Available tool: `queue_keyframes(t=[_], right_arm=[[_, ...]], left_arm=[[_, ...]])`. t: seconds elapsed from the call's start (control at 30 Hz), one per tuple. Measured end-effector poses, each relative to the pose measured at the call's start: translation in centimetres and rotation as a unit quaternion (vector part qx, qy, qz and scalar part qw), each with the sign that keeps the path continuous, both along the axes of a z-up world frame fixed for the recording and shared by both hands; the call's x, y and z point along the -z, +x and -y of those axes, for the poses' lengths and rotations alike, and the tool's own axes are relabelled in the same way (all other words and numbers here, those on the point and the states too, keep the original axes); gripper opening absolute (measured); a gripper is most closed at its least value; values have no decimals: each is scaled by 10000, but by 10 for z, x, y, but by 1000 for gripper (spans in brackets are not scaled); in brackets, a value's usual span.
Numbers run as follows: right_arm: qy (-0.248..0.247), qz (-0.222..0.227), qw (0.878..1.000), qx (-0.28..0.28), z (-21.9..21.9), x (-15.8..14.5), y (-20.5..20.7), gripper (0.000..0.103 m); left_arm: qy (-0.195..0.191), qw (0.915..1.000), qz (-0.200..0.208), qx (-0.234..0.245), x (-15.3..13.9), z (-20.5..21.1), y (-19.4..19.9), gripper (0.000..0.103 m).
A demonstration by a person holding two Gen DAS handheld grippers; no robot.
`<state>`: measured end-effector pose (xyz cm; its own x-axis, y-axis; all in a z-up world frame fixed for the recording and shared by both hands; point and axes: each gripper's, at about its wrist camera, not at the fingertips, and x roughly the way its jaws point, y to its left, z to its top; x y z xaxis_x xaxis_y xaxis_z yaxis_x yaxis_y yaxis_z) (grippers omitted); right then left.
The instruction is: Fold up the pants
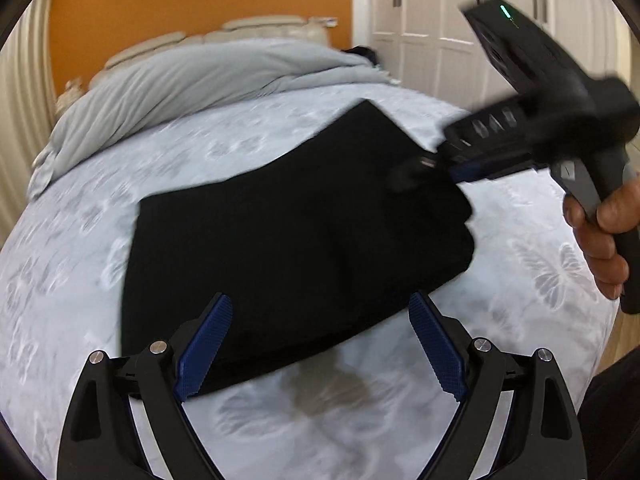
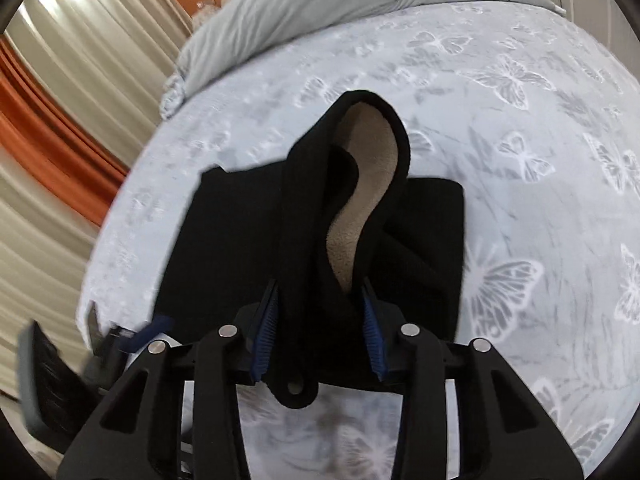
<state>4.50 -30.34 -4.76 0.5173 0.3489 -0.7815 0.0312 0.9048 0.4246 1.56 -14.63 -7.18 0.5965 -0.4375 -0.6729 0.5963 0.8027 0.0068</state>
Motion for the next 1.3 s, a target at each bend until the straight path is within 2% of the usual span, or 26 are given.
queue_keyframes(t=[0.13,0.2,0.3,0.33,0.37,0.4,0.43,0.47,0.53,0.63,0.7,0.73,0.8,0.83,0.87,0.93,1.0,1.07,1.13,1.2,1.23,1.27,1.3], right_arm=[[560,-133,9983,42,10,7,5,37],[908,-167,9957,52,17,11,8,37],[1044,-177,9944,67,20,10,11,38],[983,-184,9950,76,21,7,11,39],[847,-36,9963,152,27,-2,8,41],[831,94,9963,197,35,-9,4,42],[825,254,9959,260,42,-17,0,42],[748,457,9956,342,50,-28,-7,42],[407,721,9955,463,60,-40,-19,43],[-358,583,9966,468,55,-30,-27,50],[-846,331,9955,284,38,-13,-25,51],[-920,107,9957,41,24,0,-22,51],[-627,-124,9977,-204,7,21,-21,51],[-426,-234,9985,-263,-2,30,-17,54],[-179,-385,9987,-294,-12,42,-11,57],[202,-592,9976,-303,-27,57,-1,57],[248,-525,9980,-244,-44,56,3,59],[-407,-71,9982,-429,-75,36,0,58],[-1269,383,9860,-1009,-119,25,-3,58],[-1723,419,9741,-1400,-150,31,2,70],[-1961,292,9682,-1527,-164,43,8,70],[-2114,147,9651,-1537,-171,53,15,68],[-2242,-12,9628,-1508,-173,63,22,49]], left_arm=[[172,9998,-10,-58,11,36,17,87],[92,9998,-139,-86,18,52,28,87],[-68,9995,-278,-145,29,72,43,85],[-126,9994,-271,-195,31,74,49,76],[-215,9992,-171,-305,30,72,55,46],[-347,9982,-278,-400,26,65,66,28],[-642,9957,-520,-425,20,55,75,21],[-1245,9862,-951,-530,8,28,90,19],[-1866,9715,-1165,-888,-15,-17,106,16],[-2440,9537,-817,-1559,-65,-100,114,16],[-2623,9435,-353,-1995,-96,-154,107,16],[-2655,9393,-145,-2168,-107,-173,103,16],[-2767,9270,122,-2531,-119,-212,93,16],[-2817,9204,149,-2707,-119,-228,90,16],[-2939,9092,108,-2948,-114,-246,88,16],[-3069,8942,-86,-3258,-96,-268,91,16],[-3002,8901,-353,-3412,-82,-279,96,16],[-2949,8848,-545,-3567,-71,-290,107,16],[-3037,8757,-733,-3683,-60,-302,115,16],[-3137,8706,-833,-3698,-58,-311,115,16],[-3160,8697,-845,-3695,-57,-314,116,16],[-3171,8700,-824,-3686,-57,-314,116,16],[-3155,8710,-800,-3680,-57,-313,115,16]])
